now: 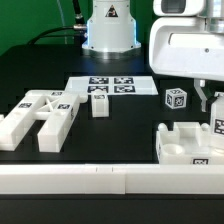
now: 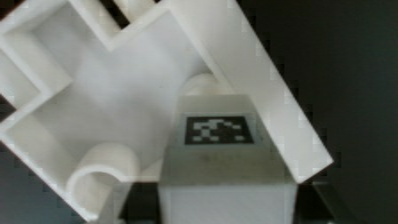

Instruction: Assemble chair

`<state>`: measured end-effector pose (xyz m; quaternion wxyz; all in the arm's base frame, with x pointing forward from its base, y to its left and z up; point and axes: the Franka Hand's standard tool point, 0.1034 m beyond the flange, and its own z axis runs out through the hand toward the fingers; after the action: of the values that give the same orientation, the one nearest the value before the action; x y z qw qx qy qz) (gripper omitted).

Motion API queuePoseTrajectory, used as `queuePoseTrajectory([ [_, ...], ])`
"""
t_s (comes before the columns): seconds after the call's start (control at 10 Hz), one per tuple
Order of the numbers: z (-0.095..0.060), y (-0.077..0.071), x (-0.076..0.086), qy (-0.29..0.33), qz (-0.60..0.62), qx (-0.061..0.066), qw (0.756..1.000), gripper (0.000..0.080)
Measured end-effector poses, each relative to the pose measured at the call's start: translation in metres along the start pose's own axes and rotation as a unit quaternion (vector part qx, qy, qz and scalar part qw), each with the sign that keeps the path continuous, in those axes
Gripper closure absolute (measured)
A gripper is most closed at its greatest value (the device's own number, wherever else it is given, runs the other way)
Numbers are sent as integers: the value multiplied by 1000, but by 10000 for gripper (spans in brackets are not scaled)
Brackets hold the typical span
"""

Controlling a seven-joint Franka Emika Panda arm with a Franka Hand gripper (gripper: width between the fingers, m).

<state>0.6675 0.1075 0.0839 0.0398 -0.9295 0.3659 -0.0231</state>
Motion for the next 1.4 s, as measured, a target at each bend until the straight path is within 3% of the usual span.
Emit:
queuePoseTrajectory([
  [0.2, 0, 0, 0, 0, -25, 0, 1000, 499],
  [0.3, -1, 1, 1, 0, -59, -1, 998, 313],
  [0.4, -2, -1, 1, 0, -103, -2, 995, 313],
  [0.5, -3, -3, 2, 2, -152, -2, 988, 191],
  [0.6, -2, -2, 2, 1, -184, -2, 983, 157],
  [0.9, -2, -1, 2, 1, -299, -3, 954, 151],
  [1.2, 0, -1, 0, 9, -465, -11, 885, 151],
  [1.4, 0, -1, 0, 9, -521, -13, 854, 151],
])
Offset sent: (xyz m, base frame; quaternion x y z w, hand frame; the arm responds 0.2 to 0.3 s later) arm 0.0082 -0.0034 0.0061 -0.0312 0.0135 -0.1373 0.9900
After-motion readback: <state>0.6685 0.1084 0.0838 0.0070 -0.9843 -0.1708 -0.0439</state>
